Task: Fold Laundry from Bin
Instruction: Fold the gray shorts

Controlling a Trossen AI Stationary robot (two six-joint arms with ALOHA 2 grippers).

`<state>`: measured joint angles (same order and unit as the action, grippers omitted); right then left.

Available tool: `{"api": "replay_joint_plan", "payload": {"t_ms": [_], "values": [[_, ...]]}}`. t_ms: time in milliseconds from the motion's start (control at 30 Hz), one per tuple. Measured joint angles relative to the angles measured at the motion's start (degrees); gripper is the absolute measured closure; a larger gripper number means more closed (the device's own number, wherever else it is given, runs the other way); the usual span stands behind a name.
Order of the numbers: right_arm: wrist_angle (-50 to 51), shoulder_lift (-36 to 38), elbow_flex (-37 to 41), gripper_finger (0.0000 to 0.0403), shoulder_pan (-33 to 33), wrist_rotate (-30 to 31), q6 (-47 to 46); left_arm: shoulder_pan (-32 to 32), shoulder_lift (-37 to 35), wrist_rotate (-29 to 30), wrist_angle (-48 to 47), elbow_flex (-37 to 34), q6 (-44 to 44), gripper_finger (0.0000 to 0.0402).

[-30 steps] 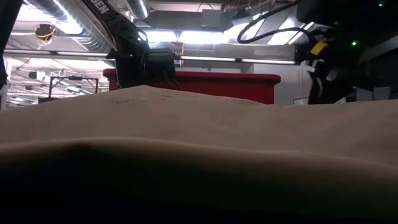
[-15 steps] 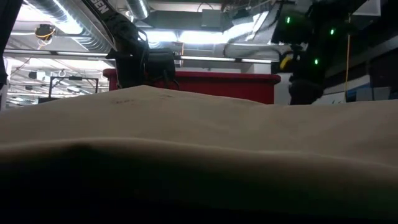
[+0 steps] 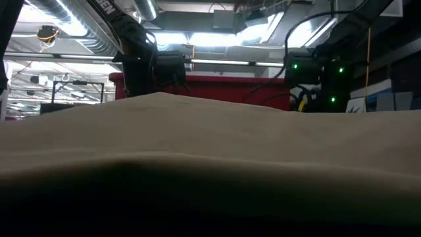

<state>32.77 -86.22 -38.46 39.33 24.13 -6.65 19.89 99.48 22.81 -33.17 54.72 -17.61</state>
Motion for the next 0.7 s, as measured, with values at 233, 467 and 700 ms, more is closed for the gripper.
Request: {"api": "replay_joint_plan", "payload": {"t_ms": [233, 467, 700], "values": [[2.0, -1.7, -0.2, 0.0237, 0.0, 4.2, -0.2, 0.0, 0.0, 2.0, -0.3, 0.1, -0.3, 0.0401], [3.8, -1.8, -1.5, 0.0237, 0.1, 3.2, -0.2, 0.0, 0.0, 2.8, 0.1, 0.1, -0.3, 0.0401], [10.0, -1.6, -6.7, 0.0237, 0.1, 2.9, -0.1, 0.0, 0.0, 3.3, -0.7, 0.1, -0.2, 0.0394]]}}
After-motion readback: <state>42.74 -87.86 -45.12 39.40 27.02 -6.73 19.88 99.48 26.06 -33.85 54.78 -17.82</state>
